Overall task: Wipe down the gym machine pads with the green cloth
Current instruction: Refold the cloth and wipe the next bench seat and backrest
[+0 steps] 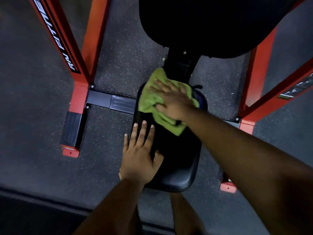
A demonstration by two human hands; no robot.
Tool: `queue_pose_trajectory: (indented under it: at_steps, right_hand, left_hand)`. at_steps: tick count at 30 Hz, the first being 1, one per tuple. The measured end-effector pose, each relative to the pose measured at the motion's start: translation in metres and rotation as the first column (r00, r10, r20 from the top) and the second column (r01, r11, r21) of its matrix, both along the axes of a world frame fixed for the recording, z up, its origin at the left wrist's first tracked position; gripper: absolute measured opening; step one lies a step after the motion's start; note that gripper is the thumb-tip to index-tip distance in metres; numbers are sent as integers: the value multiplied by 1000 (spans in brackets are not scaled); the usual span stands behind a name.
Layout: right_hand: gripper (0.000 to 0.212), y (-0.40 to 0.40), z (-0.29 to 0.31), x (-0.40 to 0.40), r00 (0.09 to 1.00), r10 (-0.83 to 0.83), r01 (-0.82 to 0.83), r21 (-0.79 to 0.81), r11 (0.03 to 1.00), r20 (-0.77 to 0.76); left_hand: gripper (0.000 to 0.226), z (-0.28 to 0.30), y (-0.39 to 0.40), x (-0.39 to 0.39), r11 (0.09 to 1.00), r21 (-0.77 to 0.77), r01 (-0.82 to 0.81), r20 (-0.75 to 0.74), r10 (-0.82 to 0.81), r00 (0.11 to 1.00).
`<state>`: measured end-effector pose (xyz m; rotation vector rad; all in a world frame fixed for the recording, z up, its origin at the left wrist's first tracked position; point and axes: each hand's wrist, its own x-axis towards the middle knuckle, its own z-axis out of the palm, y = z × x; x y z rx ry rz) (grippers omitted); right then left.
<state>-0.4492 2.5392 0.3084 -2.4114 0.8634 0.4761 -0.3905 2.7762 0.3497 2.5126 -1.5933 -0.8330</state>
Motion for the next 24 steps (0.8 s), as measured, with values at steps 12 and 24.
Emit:
queue_pose_trajectory:
  at_steps: [12,24]
  right_hand:
    - [79,20,-1,28,983,-155,154,-10,988,-101]
    - [83,109,55,-95,944,-269,278,17,961,-192]
  left_hand:
    - [82,-2,-1,-3,1000,21,-14,7,14,1000]
    - [82,0,-1,0,1000,17,-19,-30,19,999]
